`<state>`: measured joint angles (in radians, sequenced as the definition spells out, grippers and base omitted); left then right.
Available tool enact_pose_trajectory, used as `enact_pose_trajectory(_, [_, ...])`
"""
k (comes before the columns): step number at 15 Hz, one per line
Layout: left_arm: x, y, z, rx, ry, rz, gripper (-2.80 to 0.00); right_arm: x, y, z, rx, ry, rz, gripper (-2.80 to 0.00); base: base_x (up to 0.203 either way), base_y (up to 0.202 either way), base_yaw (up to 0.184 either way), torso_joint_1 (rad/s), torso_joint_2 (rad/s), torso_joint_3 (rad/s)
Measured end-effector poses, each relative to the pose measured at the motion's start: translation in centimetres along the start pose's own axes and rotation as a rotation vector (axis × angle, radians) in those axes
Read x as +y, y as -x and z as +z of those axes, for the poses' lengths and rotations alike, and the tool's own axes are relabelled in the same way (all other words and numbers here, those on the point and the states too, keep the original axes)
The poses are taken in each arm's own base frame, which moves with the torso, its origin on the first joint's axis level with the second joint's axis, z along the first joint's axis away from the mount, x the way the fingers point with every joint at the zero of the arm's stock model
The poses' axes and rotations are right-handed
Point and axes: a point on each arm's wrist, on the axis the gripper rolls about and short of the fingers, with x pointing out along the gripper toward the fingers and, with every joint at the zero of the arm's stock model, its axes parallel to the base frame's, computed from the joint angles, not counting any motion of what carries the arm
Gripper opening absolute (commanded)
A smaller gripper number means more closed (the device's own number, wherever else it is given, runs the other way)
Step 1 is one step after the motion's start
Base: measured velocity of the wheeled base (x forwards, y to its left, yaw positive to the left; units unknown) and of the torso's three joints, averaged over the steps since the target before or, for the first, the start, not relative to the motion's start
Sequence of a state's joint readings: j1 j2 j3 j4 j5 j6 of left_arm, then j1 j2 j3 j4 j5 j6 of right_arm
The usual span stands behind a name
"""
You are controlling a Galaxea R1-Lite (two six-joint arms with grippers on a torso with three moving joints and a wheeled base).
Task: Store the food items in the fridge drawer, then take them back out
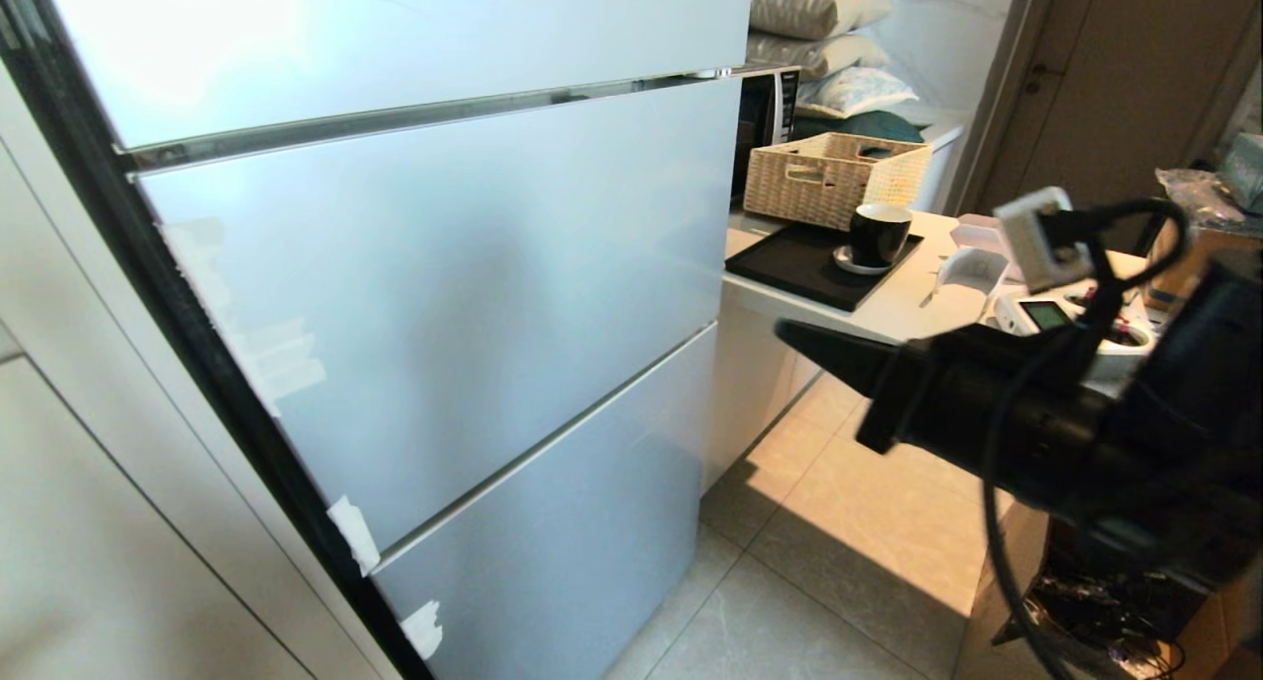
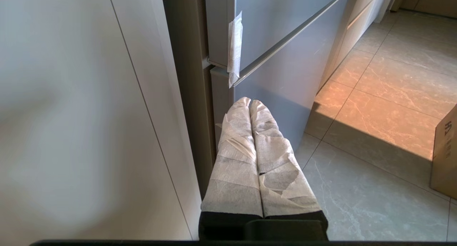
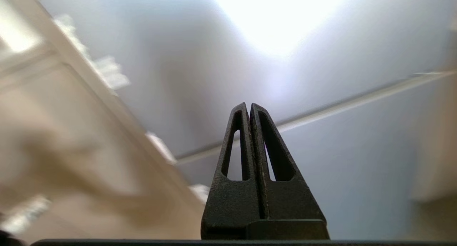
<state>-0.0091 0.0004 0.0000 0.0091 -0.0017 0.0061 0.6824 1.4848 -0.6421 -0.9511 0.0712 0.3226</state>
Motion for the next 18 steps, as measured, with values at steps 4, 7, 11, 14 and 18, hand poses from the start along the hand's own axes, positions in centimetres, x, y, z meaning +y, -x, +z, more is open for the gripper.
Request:
enact_pose_trajectory(4, [0.0,0.0,0.0,0.000,0.000,0.000,-2.80,-3.1,10.6,1.4,-0.068,0.120,-0.337,-2.80,0.000,0.000,0.000,0.000,0.00,0.000])
enact_pose_trajectory(7, [0.0,0.0,0.0,0.000,0.000,0.000,-2.80,-3.6,17.8,0.6,-0.096,0.171,-0.561,-2.80,0.000,0.000,0.000,0.000,0.00,0.000])
enact_pose_trajectory(11, [0.0,0.0,0.0,0.000,0.000,0.000,-2.80,-1.8,23.4,-5.7,0.003,0.326,-0.590,-2.80,0.000,0.000,0.000,0.000,0.00,0.000])
enact_pose_trajectory(14, [0.0,0.0,0.0,0.000,0.000,0.000,-2.80,-1.0,25.8,-9.6,0.067,0.427,-0.589,-2.80,0.000,0.000,0.000,0.000,0.00,0.000])
enact_pose_trajectory(18, [0.0,0.0,0.0,0.000,0.000,0.000,-2.80,-0.8,27.6,-12.4,0.081,0.436,-0.722,-2.80,0.000,0.000,0.000,0.000,0.00,0.000])
